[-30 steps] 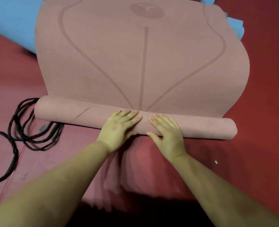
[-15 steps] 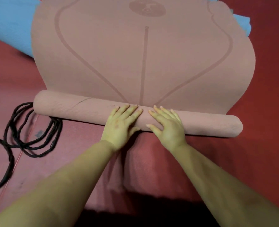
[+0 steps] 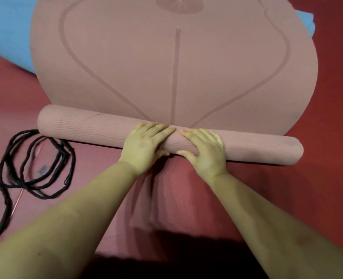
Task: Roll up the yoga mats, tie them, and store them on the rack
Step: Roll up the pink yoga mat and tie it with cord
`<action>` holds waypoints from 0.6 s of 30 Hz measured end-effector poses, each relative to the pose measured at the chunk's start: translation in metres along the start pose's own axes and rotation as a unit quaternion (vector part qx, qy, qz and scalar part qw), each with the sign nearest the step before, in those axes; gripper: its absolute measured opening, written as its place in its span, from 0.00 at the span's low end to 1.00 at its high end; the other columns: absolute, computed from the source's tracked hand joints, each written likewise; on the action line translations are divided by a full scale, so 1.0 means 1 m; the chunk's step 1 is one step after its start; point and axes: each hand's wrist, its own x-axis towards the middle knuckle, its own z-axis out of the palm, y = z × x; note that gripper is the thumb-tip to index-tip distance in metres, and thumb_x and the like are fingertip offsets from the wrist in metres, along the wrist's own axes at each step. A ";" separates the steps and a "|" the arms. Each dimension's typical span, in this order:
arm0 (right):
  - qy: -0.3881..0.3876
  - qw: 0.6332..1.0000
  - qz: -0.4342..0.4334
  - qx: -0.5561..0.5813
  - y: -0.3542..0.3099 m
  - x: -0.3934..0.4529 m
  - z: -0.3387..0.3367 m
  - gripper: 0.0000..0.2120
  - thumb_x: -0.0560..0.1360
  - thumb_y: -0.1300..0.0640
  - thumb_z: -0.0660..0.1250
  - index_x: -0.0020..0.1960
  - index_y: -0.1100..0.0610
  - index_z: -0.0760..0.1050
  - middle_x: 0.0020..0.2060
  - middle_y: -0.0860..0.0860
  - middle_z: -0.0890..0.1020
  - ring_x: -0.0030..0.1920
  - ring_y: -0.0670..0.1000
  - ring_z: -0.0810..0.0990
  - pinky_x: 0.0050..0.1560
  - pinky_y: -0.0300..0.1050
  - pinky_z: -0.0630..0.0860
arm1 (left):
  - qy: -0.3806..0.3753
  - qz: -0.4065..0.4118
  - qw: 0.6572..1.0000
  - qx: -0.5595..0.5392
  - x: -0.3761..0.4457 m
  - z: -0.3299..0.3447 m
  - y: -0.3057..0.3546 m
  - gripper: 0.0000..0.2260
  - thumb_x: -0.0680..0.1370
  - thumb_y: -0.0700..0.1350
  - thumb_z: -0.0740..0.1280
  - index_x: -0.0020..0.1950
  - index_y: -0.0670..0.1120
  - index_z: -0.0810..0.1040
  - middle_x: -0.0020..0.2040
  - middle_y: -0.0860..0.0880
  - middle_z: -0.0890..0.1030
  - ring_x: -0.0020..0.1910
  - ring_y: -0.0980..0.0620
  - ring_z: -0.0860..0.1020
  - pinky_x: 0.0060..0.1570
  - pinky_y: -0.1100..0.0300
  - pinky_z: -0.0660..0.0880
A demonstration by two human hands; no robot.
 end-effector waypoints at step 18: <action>-0.125 0.991 -0.003 0.045 -0.050 -0.105 -0.040 0.24 0.66 0.36 0.62 0.55 0.46 0.80 0.49 0.42 0.83 0.51 0.46 0.80 0.57 0.40 0.61 | -0.083 -0.104 0.990 -0.047 -0.116 -0.037 0.075 0.28 0.56 0.61 0.78 0.55 0.56 0.82 0.48 0.58 0.84 0.45 0.56 0.82 0.44 0.67 0.74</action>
